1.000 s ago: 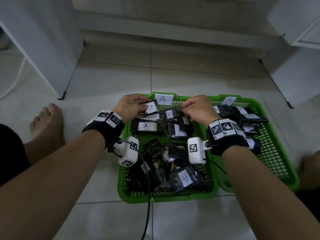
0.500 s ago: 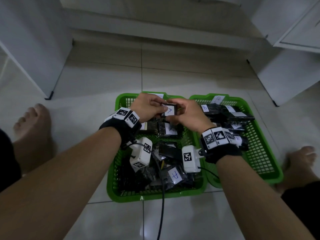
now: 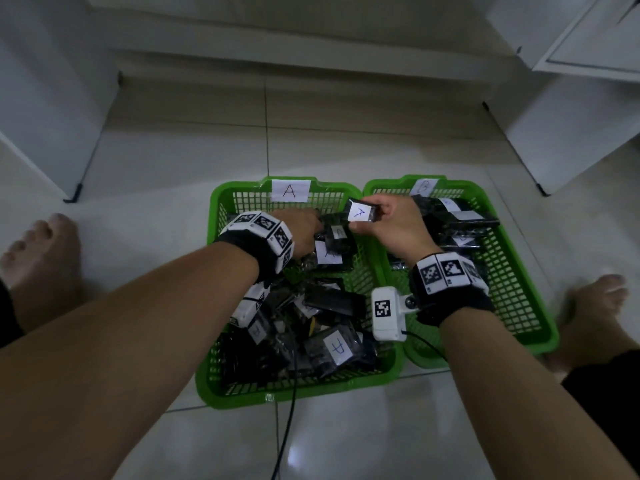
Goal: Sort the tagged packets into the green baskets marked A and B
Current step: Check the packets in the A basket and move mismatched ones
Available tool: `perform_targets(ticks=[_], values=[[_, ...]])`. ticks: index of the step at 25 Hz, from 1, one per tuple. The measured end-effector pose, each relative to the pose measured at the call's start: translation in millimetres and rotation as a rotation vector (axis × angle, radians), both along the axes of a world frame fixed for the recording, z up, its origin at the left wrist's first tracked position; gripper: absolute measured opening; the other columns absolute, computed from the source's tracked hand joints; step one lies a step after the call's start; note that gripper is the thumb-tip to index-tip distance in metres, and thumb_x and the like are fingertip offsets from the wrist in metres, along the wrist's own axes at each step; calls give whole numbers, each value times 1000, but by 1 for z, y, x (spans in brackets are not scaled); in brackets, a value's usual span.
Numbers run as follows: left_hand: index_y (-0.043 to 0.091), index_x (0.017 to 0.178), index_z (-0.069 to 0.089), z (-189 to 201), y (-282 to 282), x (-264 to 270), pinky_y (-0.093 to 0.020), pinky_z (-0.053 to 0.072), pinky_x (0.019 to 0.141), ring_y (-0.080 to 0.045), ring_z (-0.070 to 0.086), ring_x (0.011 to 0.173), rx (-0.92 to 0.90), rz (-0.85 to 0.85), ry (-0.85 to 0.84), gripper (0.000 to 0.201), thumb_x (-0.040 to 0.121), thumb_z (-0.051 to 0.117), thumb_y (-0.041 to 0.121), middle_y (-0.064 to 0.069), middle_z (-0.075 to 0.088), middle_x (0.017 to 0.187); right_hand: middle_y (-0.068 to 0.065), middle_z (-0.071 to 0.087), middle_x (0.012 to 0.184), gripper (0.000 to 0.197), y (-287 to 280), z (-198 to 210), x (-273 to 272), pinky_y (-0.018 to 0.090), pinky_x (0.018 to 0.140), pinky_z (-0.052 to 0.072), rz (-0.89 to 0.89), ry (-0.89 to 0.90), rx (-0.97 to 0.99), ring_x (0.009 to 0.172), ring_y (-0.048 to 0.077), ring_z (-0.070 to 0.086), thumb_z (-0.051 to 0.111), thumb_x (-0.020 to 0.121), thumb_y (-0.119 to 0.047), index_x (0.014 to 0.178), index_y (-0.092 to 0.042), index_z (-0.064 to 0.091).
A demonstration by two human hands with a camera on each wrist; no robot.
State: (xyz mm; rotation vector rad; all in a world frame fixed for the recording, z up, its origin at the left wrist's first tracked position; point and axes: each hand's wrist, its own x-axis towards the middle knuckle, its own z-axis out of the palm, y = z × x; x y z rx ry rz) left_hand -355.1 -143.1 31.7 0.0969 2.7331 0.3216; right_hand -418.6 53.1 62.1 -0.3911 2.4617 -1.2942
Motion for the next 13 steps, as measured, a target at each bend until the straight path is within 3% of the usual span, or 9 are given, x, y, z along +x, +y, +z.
perform_targets(ticks=[2,5,10,13], values=[[17,114,66,-1,3,-3,-36,54,80,-27,62,98,-31,-7,-1,36,86,58,39,-5,60,117,6,73,118,62,3,-2,-2,37,100,56,-21,-25,-25,103,16,71,91,68,-7,125,-10,68],[20,105,67,-2,4,-4,-36,56,73,-24,63,89,-71,-12,21,51,70,73,57,0,61,103,6,73,118,62,4,-2,-1,38,101,55,-18,-52,-51,104,16,71,91,69,-6,126,-9,67],[19,102,66,-1,14,3,-38,58,74,-26,64,86,-199,-41,43,49,65,81,47,-1,60,98,-1,72,110,63,6,-2,5,29,97,55,-17,-64,-87,100,13,71,89,71,-6,129,-6,65],[21,106,66,4,11,1,-39,58,77,-25,64,87,-108,-4,26,54,62,84,47,-1,62,100,4,75,111,60,9,2,8,34,93,58,-26,-78,-89,98,15,73,90,69,-6,126,-7,68]])
